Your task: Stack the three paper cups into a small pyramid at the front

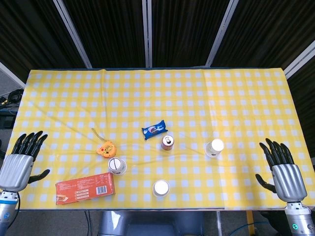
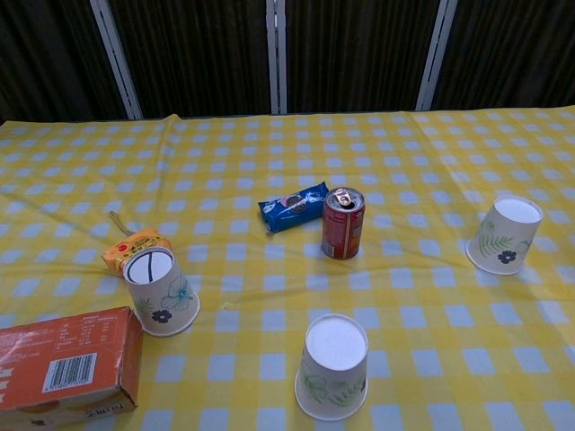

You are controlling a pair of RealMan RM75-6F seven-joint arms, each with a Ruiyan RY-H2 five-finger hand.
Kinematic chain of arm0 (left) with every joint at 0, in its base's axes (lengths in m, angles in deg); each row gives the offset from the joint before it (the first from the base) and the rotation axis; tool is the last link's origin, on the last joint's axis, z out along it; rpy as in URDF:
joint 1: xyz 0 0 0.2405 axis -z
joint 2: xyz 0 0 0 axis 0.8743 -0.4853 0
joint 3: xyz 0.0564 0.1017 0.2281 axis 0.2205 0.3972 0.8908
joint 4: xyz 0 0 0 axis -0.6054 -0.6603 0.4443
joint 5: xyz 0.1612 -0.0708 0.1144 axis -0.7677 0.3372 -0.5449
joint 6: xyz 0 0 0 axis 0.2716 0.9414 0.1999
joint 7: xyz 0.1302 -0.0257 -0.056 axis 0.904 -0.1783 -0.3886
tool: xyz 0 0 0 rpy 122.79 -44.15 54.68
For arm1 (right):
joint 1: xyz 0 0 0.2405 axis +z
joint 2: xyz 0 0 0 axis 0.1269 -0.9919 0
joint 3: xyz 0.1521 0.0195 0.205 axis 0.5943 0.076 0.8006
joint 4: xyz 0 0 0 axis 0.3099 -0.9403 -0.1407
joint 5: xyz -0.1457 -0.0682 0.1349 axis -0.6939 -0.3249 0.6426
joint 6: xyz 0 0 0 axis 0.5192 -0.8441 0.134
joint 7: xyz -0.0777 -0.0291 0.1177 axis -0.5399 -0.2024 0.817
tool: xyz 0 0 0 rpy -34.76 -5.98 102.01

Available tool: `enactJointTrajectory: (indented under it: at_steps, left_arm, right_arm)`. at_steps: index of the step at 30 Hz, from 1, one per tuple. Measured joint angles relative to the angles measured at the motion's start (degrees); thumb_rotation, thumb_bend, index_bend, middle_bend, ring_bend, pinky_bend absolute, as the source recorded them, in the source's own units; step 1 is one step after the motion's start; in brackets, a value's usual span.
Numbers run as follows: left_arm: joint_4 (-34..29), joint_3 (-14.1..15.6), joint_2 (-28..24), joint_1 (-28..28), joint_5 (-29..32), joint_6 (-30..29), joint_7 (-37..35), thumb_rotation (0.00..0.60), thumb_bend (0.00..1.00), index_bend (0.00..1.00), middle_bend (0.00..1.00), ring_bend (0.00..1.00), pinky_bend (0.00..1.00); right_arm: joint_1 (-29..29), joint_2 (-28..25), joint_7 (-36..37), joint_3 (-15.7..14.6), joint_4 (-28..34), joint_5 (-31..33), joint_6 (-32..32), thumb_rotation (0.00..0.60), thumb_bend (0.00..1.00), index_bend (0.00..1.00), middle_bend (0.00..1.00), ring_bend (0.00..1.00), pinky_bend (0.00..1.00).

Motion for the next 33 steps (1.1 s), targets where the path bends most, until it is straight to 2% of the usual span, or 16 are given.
enactJointTrajectory:
  at_steps: [22, 24, 29, 33]
  left_arm:
    - [-0.4, 0.1, -0.5, 1.2, -0.9, 1.7, -0.3, 0.600, 0.00, 0.00, 0.00, 0.00, 0.00]
    - [-0.6, -0.1, -0.6, 1.9, -1.0, 2.5, -0.3, 0.600, 0.00, 0.03, 0.00, 0.00, 0.00]
    - [-1.5, -0.9, -1.0, 5.1, -0.7, 7.4, 0.6, 0.600, 0.00, 0.18, 0.00, 0.00, 0.00]
    - [-2.8, -1.6, -1.3, 8.7, -0.2, 13.1, 1.6, 0.600, 0.00, 0.21, 0.00, 0.00, 0.00]
  right_arm:
    - [0.0, -0.3, 0.8, 0.2, 0.1, 0.4, 0.0, 0.600, 0.14, 0.00, 0.00, 0.00, 0.00]
    - [0.0, -0.5, 1.2, 0.3, 0.1, 0.5, 0.0, 0.600, 0.14, 0.00, 0.00, 0.00, 0.00]
    - [0.0, -0.7, 1.8, 0.3, 0.1, 0.7, 0.1, 0.600, 0.14, 0.00, 0.00, 0.00, 0.00]
    - [0.0, -0.8, 2.4, 0.5, 0.1, 0.9, 0.0, 0.600, 0.14, 0.00, 0.00, 0.00, 0.00]
